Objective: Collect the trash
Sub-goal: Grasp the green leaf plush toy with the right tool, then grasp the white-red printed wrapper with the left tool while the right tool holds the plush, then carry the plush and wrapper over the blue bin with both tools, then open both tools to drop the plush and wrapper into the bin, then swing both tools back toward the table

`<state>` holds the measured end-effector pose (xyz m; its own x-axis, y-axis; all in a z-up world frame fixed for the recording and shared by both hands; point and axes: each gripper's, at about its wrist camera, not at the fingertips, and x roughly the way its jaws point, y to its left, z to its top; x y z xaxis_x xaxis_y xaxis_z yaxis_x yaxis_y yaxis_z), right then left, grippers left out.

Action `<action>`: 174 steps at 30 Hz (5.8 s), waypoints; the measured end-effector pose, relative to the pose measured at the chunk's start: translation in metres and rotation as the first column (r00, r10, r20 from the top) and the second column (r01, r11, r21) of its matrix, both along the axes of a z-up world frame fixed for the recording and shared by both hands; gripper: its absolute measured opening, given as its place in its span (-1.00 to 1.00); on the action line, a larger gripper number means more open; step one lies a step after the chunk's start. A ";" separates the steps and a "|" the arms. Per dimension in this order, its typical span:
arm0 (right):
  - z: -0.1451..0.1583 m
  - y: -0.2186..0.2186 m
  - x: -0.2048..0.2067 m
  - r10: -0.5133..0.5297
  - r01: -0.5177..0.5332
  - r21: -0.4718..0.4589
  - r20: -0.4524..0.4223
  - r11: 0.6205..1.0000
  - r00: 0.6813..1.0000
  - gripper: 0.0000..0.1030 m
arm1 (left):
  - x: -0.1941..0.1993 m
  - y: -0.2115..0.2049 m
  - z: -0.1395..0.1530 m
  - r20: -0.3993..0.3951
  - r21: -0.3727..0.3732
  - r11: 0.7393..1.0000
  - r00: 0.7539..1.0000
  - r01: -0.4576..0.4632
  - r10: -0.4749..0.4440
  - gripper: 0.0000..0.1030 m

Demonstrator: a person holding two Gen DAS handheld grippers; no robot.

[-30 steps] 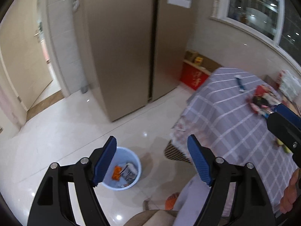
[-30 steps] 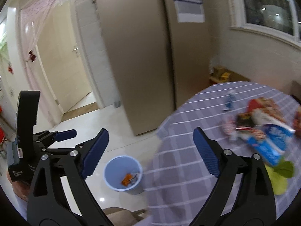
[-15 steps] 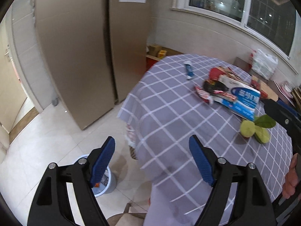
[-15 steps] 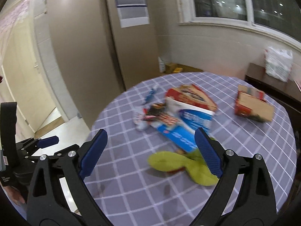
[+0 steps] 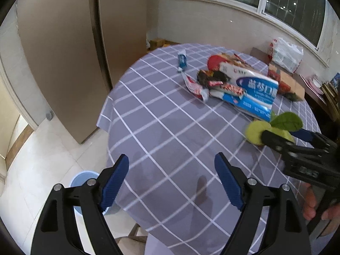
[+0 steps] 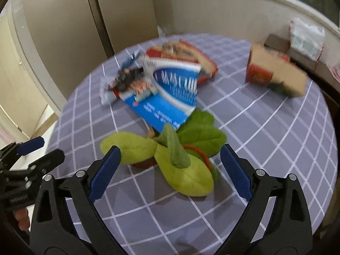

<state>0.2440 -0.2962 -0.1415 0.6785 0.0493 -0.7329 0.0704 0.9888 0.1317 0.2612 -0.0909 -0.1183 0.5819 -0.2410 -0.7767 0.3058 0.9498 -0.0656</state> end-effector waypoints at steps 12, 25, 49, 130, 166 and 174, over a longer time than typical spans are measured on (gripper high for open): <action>0.008 0.002 0.007 0.076 -0.075 0.039 -0.021 0.996 0.997 -0.58 | 0.005 -0.010 -0.005 -0.017 0.014 1.000 1.000 0.007 -0.007 0.58; 0.076 0.003 -0.036 0.149 -0.167 0.119 0.143 0.979 0.978 -0.59 | 0.046 -0.022 0.008 0.005 -0.006 1.000 1.000 0.029 -0.029 0.76; 0.075 -0.026 0.023 -0.100 0.104 -0.047 0.075 0.994 0.992 -0.59 | 0.114 -0.042 -0.004 -0.006 0.043 0.995 0.996 0.094 -0.094 -0.40; -0.030 0.381 0.086 0.592 -0.610 -0.043 -0.197 0.791 0.782 -0.52 | 0.012 0.342 -0.056 -0.103 0.119 0.822 0.817 -0.557 0.568 0.33; -0.005 0.326 0.050 0.609 -0.611 -0.030 -0.065 0.791 0.791 0.54 | -0.005 0.305 -0.033 -0.068 0.036 0.847 0.844 -0.531 0.532 0.33; 0.018 0.270 0.042 0.529 -0.529 -0.019 -0.006 0.848 0.849 0.54 | -0.005 0.259 -0.009 -0.011 0.011 0.892 0.892 -0.452 0.452 0.33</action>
